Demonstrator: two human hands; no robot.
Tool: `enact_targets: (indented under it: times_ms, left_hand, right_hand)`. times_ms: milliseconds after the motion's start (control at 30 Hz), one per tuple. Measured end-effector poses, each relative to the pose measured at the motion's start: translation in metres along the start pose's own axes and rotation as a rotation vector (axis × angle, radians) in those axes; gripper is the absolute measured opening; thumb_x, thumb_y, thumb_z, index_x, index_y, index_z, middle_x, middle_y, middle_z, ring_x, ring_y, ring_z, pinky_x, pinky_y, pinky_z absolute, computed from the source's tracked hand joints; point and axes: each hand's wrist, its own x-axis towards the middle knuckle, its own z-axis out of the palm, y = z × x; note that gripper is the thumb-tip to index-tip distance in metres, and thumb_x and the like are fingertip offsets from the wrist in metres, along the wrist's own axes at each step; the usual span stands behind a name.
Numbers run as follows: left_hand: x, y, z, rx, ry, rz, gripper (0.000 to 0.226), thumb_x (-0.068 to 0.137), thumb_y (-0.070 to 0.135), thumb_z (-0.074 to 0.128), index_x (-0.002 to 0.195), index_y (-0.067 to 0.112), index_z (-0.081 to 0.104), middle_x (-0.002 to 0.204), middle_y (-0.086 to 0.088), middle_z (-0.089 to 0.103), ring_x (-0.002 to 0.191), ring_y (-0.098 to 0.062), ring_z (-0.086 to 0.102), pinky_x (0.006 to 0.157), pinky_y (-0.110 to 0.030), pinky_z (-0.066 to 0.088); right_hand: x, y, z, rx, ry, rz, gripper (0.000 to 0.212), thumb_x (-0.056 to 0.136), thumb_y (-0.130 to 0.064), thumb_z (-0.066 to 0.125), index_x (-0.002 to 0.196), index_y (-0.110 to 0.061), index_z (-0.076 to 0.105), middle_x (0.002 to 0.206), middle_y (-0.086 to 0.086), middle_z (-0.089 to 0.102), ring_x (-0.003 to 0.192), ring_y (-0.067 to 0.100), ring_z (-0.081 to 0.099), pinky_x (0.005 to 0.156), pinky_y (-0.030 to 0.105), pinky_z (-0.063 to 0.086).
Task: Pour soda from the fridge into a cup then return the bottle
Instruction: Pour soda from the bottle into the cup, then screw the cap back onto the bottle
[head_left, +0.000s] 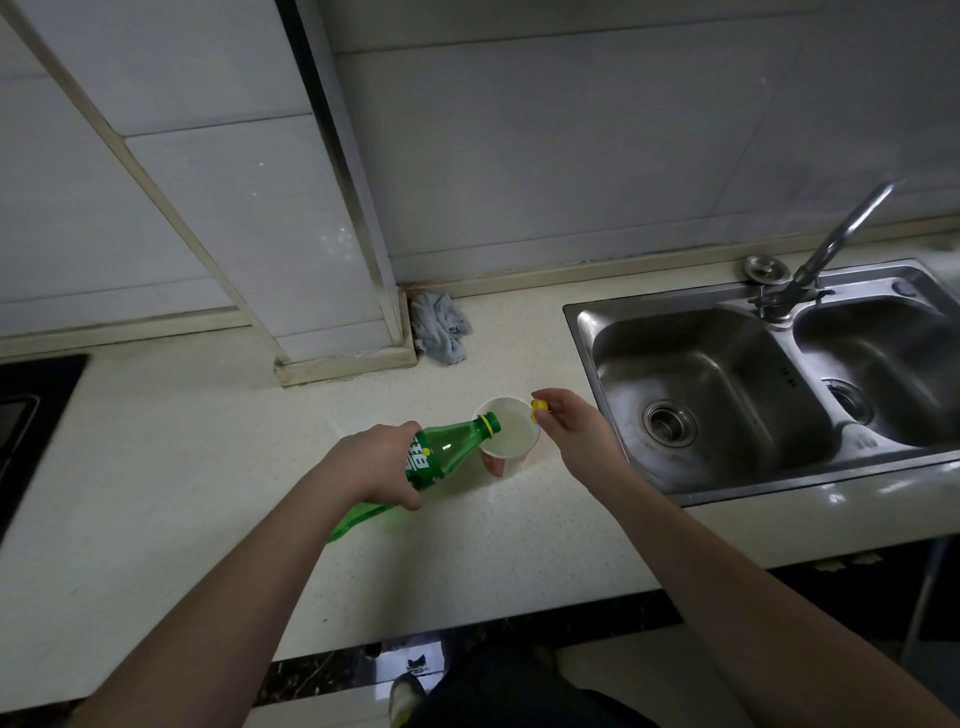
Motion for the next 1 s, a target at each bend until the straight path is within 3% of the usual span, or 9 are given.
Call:
enact_targets:
  times_ms: [133,333,500,600,767,1000]
  left_hand:
    - [0.001,0.0,0.004,-0.087,0.021,0.03,0.08,0.066,0.041,0.077,0.135,0.023,0.039,0.1,0.005,0.053,0.088,-0.016,0.056,0.064,-0.028,0.047]
    - [0.003,-0.004,0.011,-0.364,0.041,0.087,0.072,0.059,0.037,0.081,0.122,0.028,0.047,0.103,0.004,0.061,0.089,-0.014,0.062,0.076,-0.037,0.058]
    - [0.001,-0.003,0.016,-0.481,0.072,0.136,0.066,0.063,0.03,0.084,0.119,0.028,0.049,0.101,0.007,0.063,0.086,-0.008,0.063,0.073,-0.029,0.057]
    - [-0.001,-0.002,0.018,-0.514,0.092,0.148,0.066,0.064,0.028,0.084,0.119,0.029,0.048,0.099,0.008,0.063,0.085,-0.004,0.062,0.067,-0.02,0.051]
    - [-0.001,-0.001,0.018,-0.524,0.095,0.155,0.068,0.061,0.027,0.085,0.118,0.029,0.049,0.098,0.008,0.063,0.084,-0.005,0.063,0.065,-0.021,0.052]
    - [-0.003,0.002,0.013,-0.514,0.119,0.192,0.072,0.06,0.024,0.085,0.122,0.028,0.048,0.098,0.008,0.064,0.083,-0.005,0.063,0.065,-0.019,0.05]
  right_hand:
    - [0.0,0.0,-0.001,-0.007,-0.009,0.008,0.022,0.091,-0.024,0.063,0.112,-0.029,0.063,0.101,-0.009,0.07,0.096,0.007,0.064,0.09,0.032,0.052]
    - [-0.001,-0.001,-0.003,0.039,-0.011,0.015,0.022,0.088,-0.022,0.066,0.108,-0.03,0.064,0.098,-0.008,0.072,0.094,0.005,0.066,0.091,0.033,0.052]
    - [-0.004,-0.009,-0.006,0.076,-0.005,0.023,0.024,0.088,-0.021,0.067,0.111,-0.026,0.065,0.1,-0.006,0.072,0.094,0.006,0.067,0.086,0.028,0.053]
    - [-0.007,-0.021,-0.009,0.052,0.001,-0.006,0.027,0.091,-0.02,0.064,0.117,-0.023,0.064,0.105,-0.007,0.07,0.096,0.001,0.064,0.08,0.014,0.047]
    - [-0.015,-0.049,-0.01,0.151,-0.064,-0.107,0.027,0.09,-0.014,0.064,0.116,-0.024,0.065,0.101,-0.006,0.072,0.097,0.006,0.066,0.09,0.024,0.051]
    - [-0.021,-0.079,-0.009,0.186,-0.189,-0.222,0.031,0.088,-0.006,0.064,0.116,-0.018,0.064,0.109,-0.002,0.07,0.103,0.009,0.065,0.093,0.024,0.05]
